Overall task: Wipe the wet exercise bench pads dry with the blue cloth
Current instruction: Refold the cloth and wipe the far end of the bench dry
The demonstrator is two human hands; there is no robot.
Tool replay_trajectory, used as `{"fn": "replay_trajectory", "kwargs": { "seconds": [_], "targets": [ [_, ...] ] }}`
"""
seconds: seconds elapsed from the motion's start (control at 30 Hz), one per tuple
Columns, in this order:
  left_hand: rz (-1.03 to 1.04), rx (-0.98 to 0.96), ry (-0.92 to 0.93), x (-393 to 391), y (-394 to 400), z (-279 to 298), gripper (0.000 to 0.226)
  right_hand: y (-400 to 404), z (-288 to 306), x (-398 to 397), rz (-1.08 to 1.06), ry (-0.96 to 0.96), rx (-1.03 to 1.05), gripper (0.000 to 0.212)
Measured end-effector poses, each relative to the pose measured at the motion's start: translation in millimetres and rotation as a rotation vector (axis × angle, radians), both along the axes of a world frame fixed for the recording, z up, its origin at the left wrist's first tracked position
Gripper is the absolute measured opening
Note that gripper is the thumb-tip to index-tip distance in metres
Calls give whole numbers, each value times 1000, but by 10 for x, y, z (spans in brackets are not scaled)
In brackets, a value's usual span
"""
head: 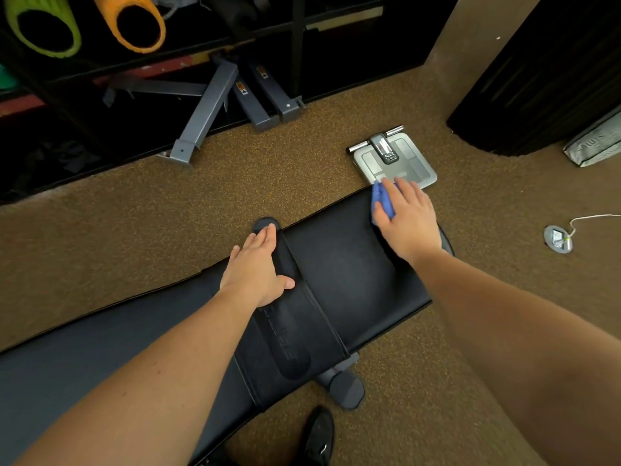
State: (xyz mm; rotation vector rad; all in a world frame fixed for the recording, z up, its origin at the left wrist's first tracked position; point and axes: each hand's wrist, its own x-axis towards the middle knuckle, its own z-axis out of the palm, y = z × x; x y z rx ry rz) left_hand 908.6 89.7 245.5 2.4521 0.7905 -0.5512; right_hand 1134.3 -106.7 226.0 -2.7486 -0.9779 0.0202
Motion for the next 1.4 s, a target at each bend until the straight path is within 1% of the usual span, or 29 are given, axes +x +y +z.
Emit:
{"fn": "replay_trajectory", "kwargs": {
  "seconds": [0.1, 0.17, 0.27, 0.37, 0.43, 0.53, 0.57, 0.6, 0.67, 0.73, 0.8, 0.87, 0.93, 1.03, 1.17, 1.27, 1.4],
  "targets": [
    [2, 6, -1, 3, -3, -4, 113, -79, 25, -85, -141, 56, -8, 62],
    [-1, 6, -2, 3, -3, -7, 113, -48, 72, -341, -145, 113, -25, 63],
    [0, 11, 5, 6, -7, -6, 113, 51, 109, -937, 76, 137, -57, 62],
    [3, 14, 20, 18, -13, -2, 113, 140, 21, -1402, 273, 124, -125, 61],
    [6, 19, 21, 21, -14, -4, 113, 131, -33, -1487, 357, 124, -111, 58],
    [6, 17, 23, 20, -10, -3, 112, 28, -48, -1237, 517, 73, -141, 56],
    [7, 15, 22, 17, -9, 1, 112, -13, -58, -1070, 492, 59, -143, 56],
    [8, 13, 20, 15, -9, 7, 112, -53, -42, -879, 405, 58, -128, 57],
    [14, 9, 15, 5, -13, 14, 112, -161, 30, -497, 160, 81, -105, 60],
    [21, 9, 13, 1, -21, 15, 112, -253, 109, -244, -16, 123, -117, 60],
    [25, 11, 20, 6, -23, 13, 112, -235, 140, -191, -103, 128, -105, 60],
    [20, 11, 29, 16, -30, 14, 111, -131, 127, -307, -121, 114, -100, 59],
    [19, 14, 27, 27, -33, 13, 111, -9, 92, -518, -30, 124, -106, 61],
    [24, 32, 33, 33, -34, 9, 110, 72, 84, -925, 199, 138, -126, 62],
    [44, 70, 36, 32, -164, 11, 105, -153, 37, -1402, 370, 125, -146, 59],
    [37, 74, -3, -48, -297, 42, 105, -491, -7, -1481, 453, 104, -137, 57],
    [-72, 77, -5, -239, -397, 66, 122, -797, 13, -1154, 436, 83, -111, 57]
  ]
}}
